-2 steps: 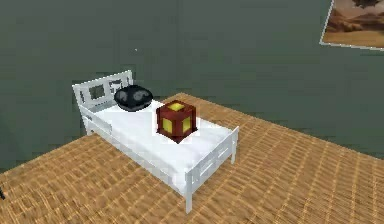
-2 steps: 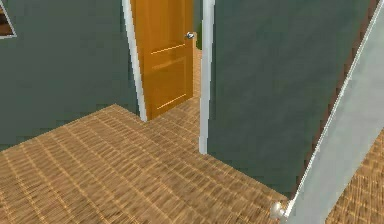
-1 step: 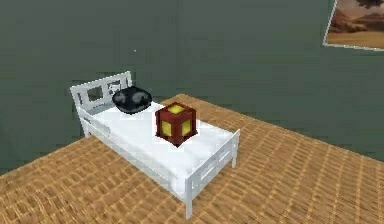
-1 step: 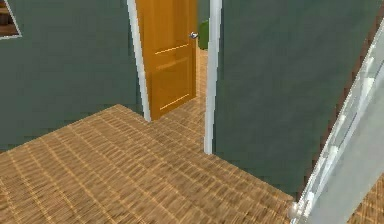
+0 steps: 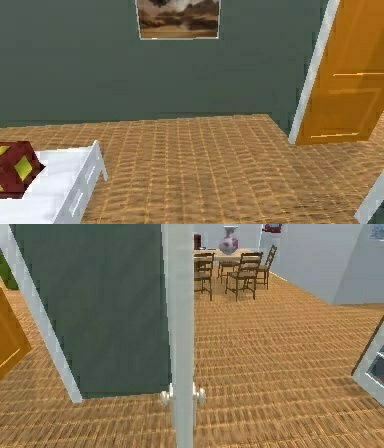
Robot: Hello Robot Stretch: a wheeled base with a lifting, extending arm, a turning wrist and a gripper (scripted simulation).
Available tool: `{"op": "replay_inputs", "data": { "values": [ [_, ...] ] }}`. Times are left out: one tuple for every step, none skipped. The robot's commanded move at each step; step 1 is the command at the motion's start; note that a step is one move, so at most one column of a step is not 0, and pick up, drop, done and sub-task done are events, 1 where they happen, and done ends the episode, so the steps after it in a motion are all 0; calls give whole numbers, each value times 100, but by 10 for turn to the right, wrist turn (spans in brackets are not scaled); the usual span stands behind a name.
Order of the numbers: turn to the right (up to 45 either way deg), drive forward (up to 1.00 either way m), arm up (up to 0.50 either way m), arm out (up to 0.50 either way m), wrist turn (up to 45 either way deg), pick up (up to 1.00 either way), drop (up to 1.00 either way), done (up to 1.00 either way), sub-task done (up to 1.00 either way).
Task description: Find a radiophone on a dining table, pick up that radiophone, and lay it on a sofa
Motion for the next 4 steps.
{"op": "replay_inputs", "data": {
  "values": [
    [60,0,0,0,0,0,0,0,0],
    [0,70,0,0,0,0,0,0,0],
    [390,0,0,0,0,0,0,0,0],
    [0,80,0,0,0,0,0,0,0]
  ]
}}
